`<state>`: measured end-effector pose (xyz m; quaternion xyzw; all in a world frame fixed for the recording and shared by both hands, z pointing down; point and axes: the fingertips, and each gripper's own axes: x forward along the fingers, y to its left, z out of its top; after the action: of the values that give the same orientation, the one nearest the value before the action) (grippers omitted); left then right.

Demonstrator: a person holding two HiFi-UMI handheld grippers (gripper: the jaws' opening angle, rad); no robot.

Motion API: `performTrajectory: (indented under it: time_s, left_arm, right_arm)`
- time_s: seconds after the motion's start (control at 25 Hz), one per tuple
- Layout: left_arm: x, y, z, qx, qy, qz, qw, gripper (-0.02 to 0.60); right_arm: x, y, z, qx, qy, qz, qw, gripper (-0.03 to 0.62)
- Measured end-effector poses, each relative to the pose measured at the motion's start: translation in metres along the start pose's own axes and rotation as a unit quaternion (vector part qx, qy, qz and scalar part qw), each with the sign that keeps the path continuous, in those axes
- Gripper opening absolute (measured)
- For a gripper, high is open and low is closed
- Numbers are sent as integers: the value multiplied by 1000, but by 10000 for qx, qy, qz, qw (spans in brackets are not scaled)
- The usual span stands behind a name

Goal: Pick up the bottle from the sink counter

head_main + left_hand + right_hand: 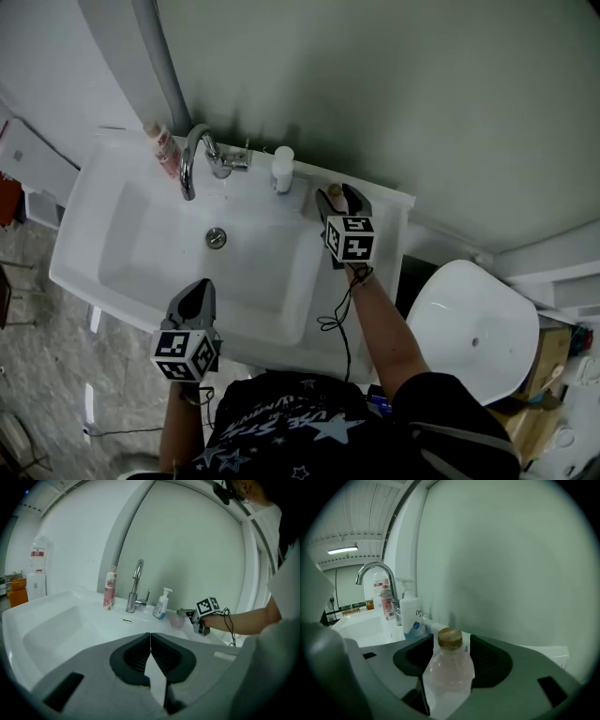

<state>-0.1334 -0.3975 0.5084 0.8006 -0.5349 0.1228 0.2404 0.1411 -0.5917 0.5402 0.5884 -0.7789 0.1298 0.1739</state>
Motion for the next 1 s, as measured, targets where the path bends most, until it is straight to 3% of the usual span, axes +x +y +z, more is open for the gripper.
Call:
performTrajectory:
  time_s: [0.12, 0.56, 1.0]
  left_arm:
    - [4, 0, -3, 34, 73, 28, 10000, 20]
    - [-2, 7, -16, -83, 122, 145, 9998, 20]
    - [-42, -7, -12, 74, -271, -38, 9996, 20]
  right_arm:
    - [6, -1, -1, -142, 10, 13, 9999, 196]
    - [9, 2, 1, -294, 39, 2, 9996, 140]
    - [-62, 17, 19, -303, -187, 5, 9994, 137]
